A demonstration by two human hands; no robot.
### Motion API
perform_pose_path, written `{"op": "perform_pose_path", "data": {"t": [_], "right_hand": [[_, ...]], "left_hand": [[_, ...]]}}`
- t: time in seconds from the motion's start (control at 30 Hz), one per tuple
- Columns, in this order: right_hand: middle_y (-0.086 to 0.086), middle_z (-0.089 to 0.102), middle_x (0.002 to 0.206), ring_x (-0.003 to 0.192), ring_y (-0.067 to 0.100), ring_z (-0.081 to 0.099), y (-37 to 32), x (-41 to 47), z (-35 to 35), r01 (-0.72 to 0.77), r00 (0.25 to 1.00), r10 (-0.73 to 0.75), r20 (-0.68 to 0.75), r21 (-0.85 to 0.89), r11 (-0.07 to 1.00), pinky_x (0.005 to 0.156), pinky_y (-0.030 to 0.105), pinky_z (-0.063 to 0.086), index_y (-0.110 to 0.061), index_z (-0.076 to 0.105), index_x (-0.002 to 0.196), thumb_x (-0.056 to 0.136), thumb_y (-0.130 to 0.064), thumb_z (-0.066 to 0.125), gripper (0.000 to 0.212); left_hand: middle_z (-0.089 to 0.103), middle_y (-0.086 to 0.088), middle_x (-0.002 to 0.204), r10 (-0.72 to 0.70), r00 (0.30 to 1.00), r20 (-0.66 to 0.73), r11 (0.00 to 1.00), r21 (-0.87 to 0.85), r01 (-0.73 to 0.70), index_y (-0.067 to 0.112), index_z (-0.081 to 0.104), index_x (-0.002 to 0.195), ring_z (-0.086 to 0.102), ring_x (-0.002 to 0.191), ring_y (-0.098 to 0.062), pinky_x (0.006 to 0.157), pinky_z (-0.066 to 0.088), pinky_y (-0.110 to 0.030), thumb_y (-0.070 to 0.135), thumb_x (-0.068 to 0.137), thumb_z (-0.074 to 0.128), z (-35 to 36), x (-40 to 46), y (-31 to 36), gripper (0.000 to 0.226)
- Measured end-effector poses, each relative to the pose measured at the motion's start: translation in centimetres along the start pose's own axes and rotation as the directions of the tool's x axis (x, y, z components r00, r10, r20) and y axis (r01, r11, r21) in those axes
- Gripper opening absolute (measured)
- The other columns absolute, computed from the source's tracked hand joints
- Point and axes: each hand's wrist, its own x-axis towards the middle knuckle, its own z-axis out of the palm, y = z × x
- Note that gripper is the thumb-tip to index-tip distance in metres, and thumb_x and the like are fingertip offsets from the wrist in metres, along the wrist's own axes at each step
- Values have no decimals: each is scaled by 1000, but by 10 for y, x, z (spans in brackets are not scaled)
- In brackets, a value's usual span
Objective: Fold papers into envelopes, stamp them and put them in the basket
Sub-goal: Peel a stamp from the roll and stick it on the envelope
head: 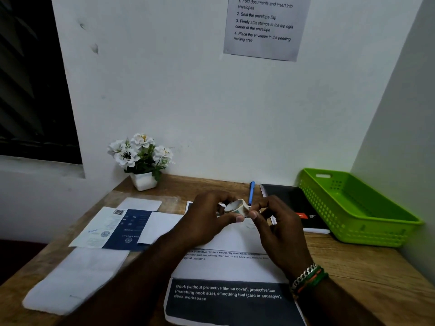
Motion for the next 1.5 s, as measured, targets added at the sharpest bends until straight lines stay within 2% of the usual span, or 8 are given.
{"op": "perform_pose_path", "data": {"t": [0.17, 0.33, 0.5, 0.67, 0.8, 0.97, 1.2, 1.5], "right_hand": [[-16, 60, 90, 77, 10, 60, 0, 1, -1, 35, 999, -36, -17, -36, 999, 63, 9, 39, -21, 65, 87, 93, -10, 71, 14], [-17, 60, 89, 77, 9, 59, -1, 1, -1, 29, 999, -31, -31, -54, 998, 63, 8, 37, -25, 64, 86, 93, -14, 72, 15], [-18, 59, 89, 77, 10, 59, -4, 1, 0, 40, 998, -42, -37, -58, 997, 62, 9, 38, -35, 62, 86, 94, -15, 71, 23], [-16, 59, 90, 78, 11, 60, -1, 1, 0, 32, 999, -34, -39, -51, 998, 61, 16, 41, -27, 63, 87, 95, -25, 67, 8], [-16, 60, 91, 80, 11, 60, -1, 1, 0, 34, 998, -35, -46, -25, 999, 61, 16, 43, -29, 63, 88, 95, -24, 67, 10], [-13, 63, 93, 82, 14, 62, -2, 1, 1, -17, 997, 18, -79, 15, 1000, 55, 26, 48, -35, 62, 88, 96, -36, 63, 8], [-11, 63, 91, 83, 15, 62, -2, 0, 2, -42, 996, 44, -77, 25, 999, 59, 29, 48, -31, 63, 88, 95, -30, 63, 7], [-7, 66, 89, 82, 14, 65, -5, 2, -3, -96, 978, 119, -174, 136, 986, 65, 30, 52, -29, 61, 91, 97, -26, 61, 6]], "left_hand": [[77, 15, 98, -65, 997, -49, 998, -21, 64, 27, 78, 103, 71, 87, 2, 79, 56, -20, 32, 83, 85, 6, 0, -1, 21], [76, 18, 95, -88, 992, -93, 995, -46, 84, 28, 79, 102, 70, 86, 3, 75, 54, -14, 33, 83, 85, 11, 0, 2, 20], [77, 13, 97, -136, 984, -118, 990, -47, 131, 25, 80, 106, 72, 89, -7, 82, 60, -32, 39, 81, 85, 12, 1, 2, 29], [73, 10, 92, -192, 974, -119, 979, -91, 182, 28, 79, 101, 71, 88, -16, 63, 57, -34, 38, 81, 86, 12, 1, 2, 24], [72, 7, 85, -212, 970, -116, 976, -76, 204, 37, 74, 85, 71, 84, -22, 66, 59, -48, 41, 79, 87, 12, 3, 2, 15], [73, 6, 86, -206, 973, -105, 978, -36, 204, 24, 79, 102, 69, 80, -20, 65, 58, -46, 46, 80, 85, 11, 2, 2, 32], [74, 0, 77, -210, 972, -109, 978, -24, 209, 23, 79, 91, 61, 64, -14, 61, 55, -46, 46, 80, 85, 10, 3, 3, 26], [64, 12, 65, -233, 952, -198, 953, 149, 264, 27, 68, 69, 59, 64, -3, 53, 35, -18, 46, 82, 82, 1, 1, -2, 27]]}}
